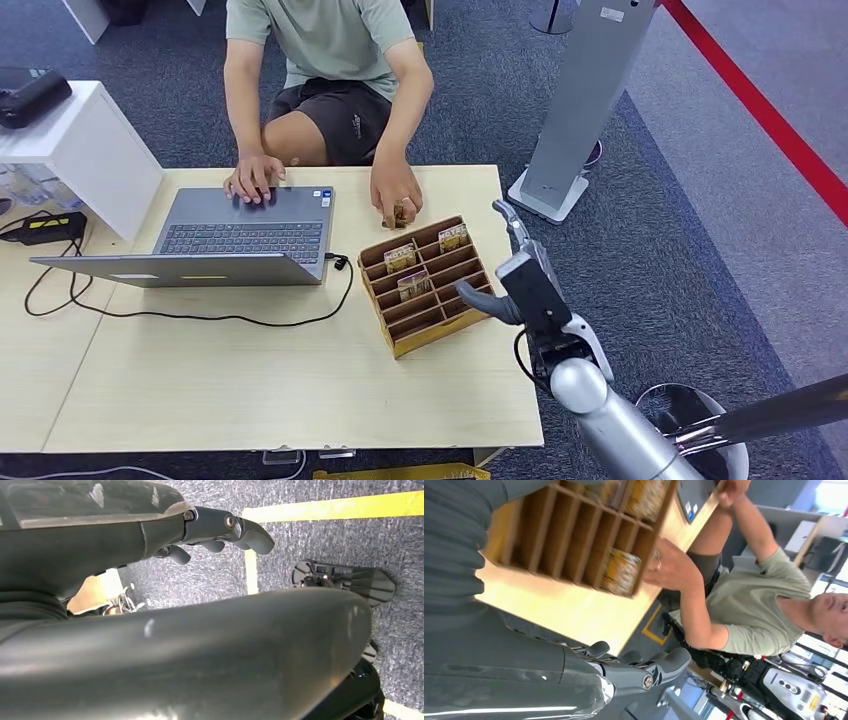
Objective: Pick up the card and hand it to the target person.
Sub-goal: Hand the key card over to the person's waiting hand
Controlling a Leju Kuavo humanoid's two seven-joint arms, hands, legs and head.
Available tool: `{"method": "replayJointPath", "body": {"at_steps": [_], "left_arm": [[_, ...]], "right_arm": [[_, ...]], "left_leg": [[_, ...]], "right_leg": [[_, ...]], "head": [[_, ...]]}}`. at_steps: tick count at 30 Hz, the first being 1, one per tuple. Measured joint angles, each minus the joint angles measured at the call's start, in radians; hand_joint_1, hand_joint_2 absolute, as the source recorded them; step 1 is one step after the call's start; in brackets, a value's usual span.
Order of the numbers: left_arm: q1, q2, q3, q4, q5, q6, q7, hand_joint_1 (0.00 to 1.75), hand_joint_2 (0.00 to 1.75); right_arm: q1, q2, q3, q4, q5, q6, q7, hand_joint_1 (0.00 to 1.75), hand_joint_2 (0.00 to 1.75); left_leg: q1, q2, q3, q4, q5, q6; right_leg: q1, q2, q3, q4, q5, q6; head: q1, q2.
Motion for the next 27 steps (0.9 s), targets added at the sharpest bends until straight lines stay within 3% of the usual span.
{"method": "replayJointPath", "body": {"at_steps": [4,9,27], "left_arm": [[0.0,0.005,0.001,0.0,0.0,-0.001,-0.005,0.0,0.0],[-0.003,0.007,0.004,0.0,0.005,0.0,-0.009,0.0,0.0],[-0.008,0.008,0.013,0.0,0.02,0.001,-0.015,0.0,0.0]], "right_arm": [[0.166,-0.013,-0.048,-0.071,-0.033,0.027,-0.093,0.0,1.75],[0.27,-0.01,-0.059,-0.084,-0.118,0.076,-0.173,0.0,1.75],[0.282,0.043,-0.046,-0.018,-0.094,0.121,-0.203,0.0,1.75]], "left_leg": [[0.0,0.0,-0.001,-0.001,0.0,0.0],[0.0,0.0,-0.001,-0.001,0.0,0.0],[0.0,0.0,0.0,-0.001,0.0,0.0]], "right_leg": [[0.0,0.0,0.0,0.0,0.0,0.0],[0.0,0.0,0.0,0.0,0.0,0.0],[0.0,0.0,0.0,0.001,0.0,0.0]], "head": [[-0.001,0.0],[0.0,0.0],[0.0,0.0]]}}
